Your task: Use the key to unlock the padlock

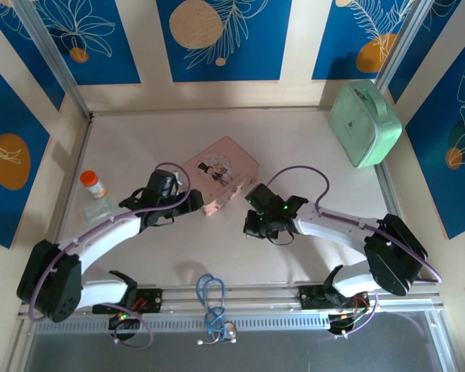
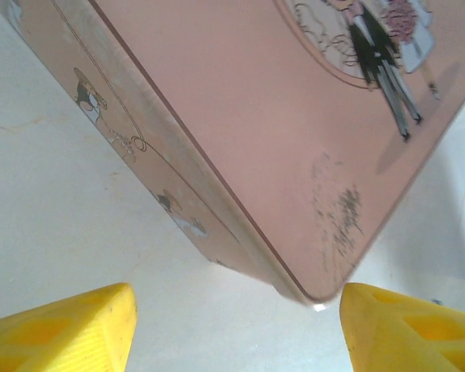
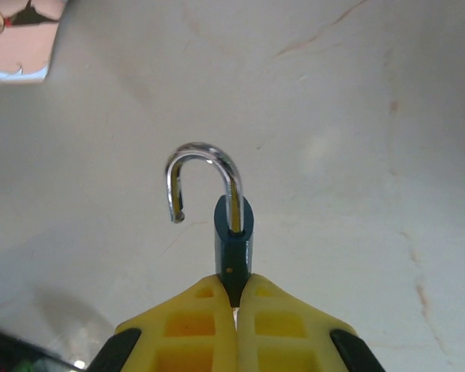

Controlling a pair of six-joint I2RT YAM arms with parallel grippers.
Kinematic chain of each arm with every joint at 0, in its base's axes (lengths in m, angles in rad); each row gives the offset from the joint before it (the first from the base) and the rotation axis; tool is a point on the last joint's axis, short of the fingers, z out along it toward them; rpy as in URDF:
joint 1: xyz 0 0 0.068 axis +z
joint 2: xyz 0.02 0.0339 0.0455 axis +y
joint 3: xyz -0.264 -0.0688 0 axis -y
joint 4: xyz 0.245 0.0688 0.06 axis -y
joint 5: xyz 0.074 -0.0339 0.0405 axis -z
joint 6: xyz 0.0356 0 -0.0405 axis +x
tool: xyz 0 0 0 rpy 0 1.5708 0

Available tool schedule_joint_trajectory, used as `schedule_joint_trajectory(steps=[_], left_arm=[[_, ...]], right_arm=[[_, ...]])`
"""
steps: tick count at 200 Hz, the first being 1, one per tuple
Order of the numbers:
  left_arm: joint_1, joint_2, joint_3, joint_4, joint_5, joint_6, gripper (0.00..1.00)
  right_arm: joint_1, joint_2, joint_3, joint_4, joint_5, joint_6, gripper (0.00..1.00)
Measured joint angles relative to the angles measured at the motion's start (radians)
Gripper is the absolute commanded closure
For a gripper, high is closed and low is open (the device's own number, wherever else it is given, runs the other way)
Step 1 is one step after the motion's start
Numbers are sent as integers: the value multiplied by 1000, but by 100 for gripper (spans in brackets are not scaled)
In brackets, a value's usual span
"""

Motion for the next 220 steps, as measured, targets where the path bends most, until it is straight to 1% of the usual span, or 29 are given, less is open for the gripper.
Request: schedule_joint_trajectory(steps=[18,42,68,88,103,119,143,173,220], left_arm=[[0,-69,8,-51,-3,26,26],[0,-165,20,-115,-15,48,25],[-1,-237,25,-143,-3,44,32],[-35,-243,10,-121,21,9,35],[-102,-217,-13,-95,31,-25,37],[-183,-165,-35,-52,35,-64,38],[-251,-91,-67,32,43,-121,39],[-279,12,-66,129,43,-162,44],[-276,148,-34,186,-2,-180,46]], right_arm=[[-39,6,-37,62,-74,-23,100],[-82,3,-48,95,-139,-53,100],[-123,-55,-48,84,-170,-87,100],[-182,-137,-59,88,-211,-111,100],[-239,-185,-88,110,-256,-123,100],[-288,-201,-127,142,-303,-127,100],[-333,-198,-200,193,-366,-131,100],[-351,-174,-240,229,-410,-139,100],[-351,-34,-228,301,-436,-157,100]])
